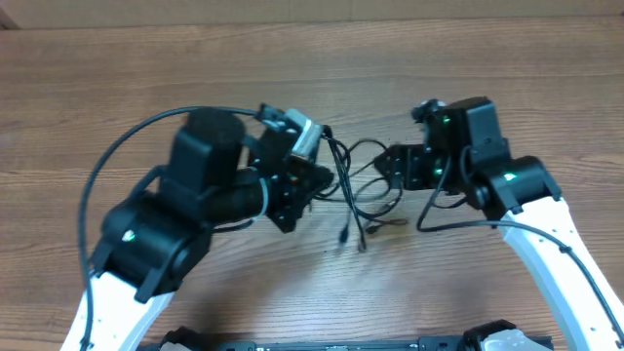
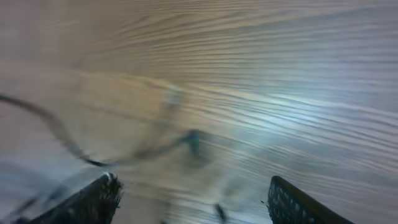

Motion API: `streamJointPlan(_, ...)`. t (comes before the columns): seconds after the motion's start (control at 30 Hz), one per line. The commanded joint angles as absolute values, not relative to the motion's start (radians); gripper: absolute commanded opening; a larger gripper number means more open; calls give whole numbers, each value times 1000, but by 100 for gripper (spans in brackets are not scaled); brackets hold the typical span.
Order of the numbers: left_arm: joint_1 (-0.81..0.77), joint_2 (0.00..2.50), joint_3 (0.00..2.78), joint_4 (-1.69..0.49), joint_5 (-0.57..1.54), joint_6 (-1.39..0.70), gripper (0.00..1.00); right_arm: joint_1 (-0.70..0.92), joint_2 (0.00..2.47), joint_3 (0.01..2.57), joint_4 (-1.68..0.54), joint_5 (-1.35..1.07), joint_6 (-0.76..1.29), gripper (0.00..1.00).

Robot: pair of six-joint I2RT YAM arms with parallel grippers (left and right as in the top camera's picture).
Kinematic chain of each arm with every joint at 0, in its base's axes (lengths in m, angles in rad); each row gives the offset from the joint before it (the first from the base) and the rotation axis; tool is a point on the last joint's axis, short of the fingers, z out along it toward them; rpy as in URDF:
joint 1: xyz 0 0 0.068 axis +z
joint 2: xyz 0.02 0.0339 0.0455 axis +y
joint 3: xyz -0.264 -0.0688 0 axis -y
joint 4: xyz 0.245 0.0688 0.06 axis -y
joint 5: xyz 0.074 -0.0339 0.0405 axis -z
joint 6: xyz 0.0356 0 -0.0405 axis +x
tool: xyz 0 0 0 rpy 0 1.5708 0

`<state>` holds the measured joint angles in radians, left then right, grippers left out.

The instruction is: Untangle cables

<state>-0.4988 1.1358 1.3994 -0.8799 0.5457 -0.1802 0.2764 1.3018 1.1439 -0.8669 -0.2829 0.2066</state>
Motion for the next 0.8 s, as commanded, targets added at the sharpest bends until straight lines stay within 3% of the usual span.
streamJointPlan(0.0,-454,1074,1410,-904,553,-122,4,203,1308,1158,-883,-195,237,74)
streamJointPlan(0.37,-438,1071,1410,-949,513,-37,4,162,1308,1158,-911,-323,227,74)
streamJointPlan(0.53,-438,1071,1410,-970,456,-22,4,162,1296,1158,-883,-511,102,74)
streamJointPlan(0.77,-439,1074,1410,-965,438,-22,4,162,1235,1158,-831,-737,-10,84)
